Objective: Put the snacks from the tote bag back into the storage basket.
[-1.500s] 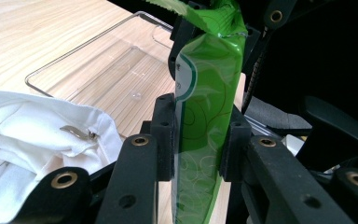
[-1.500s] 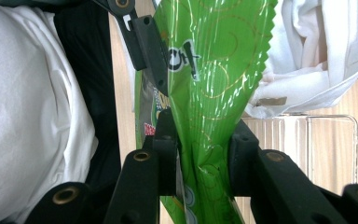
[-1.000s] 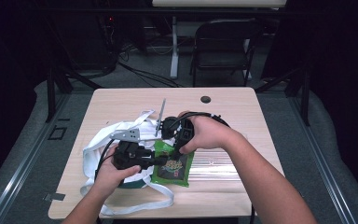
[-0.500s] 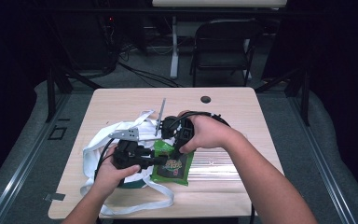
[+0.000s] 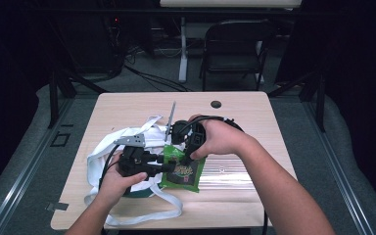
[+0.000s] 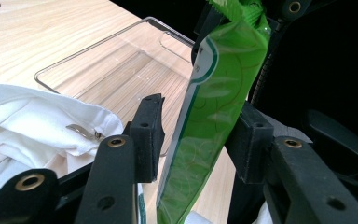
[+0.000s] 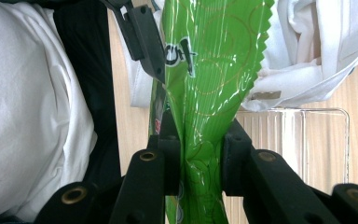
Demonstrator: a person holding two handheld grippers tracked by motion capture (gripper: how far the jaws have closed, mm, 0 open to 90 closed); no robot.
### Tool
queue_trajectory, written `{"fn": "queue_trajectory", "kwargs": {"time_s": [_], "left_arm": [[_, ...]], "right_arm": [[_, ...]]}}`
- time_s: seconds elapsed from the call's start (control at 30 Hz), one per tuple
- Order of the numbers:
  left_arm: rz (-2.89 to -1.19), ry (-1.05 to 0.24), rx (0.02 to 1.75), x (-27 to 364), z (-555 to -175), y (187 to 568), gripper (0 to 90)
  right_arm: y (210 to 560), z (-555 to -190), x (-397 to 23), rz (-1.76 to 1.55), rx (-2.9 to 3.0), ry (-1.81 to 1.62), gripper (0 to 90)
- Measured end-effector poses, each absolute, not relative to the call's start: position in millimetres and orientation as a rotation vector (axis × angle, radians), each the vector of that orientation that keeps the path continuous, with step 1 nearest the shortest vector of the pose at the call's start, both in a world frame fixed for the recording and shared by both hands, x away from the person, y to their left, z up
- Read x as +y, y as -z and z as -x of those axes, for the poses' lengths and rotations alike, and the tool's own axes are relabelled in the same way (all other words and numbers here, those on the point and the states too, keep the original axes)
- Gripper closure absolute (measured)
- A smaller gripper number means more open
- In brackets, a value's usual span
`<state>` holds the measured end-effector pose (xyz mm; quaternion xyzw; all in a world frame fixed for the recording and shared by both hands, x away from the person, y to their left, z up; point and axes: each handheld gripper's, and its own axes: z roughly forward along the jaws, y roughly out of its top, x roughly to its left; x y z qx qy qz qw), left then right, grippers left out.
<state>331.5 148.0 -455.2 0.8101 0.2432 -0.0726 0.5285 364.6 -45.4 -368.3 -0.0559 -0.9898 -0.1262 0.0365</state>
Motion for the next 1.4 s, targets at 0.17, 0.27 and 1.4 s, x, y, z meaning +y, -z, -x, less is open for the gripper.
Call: {"fn": "queue_trajectory", "kwargs": {"time_s": [0.17,0.27,1.4], "left_arm": [[-1.928,0.173,0.591,150,-332,455,56.1],[-1.929,0.169,0.597,151,-332,455,56.0],[-1.915,0.049,0.711,182,-329,459,56.3]], "right_arm": [[367,-366,-50,0.178,-3.049,0.382,74.7],[365,-366,-53,0.195,-3.051,0.389,74.7],[353,-393,-107,0.305,-3.144,0.356,74.6]]}}
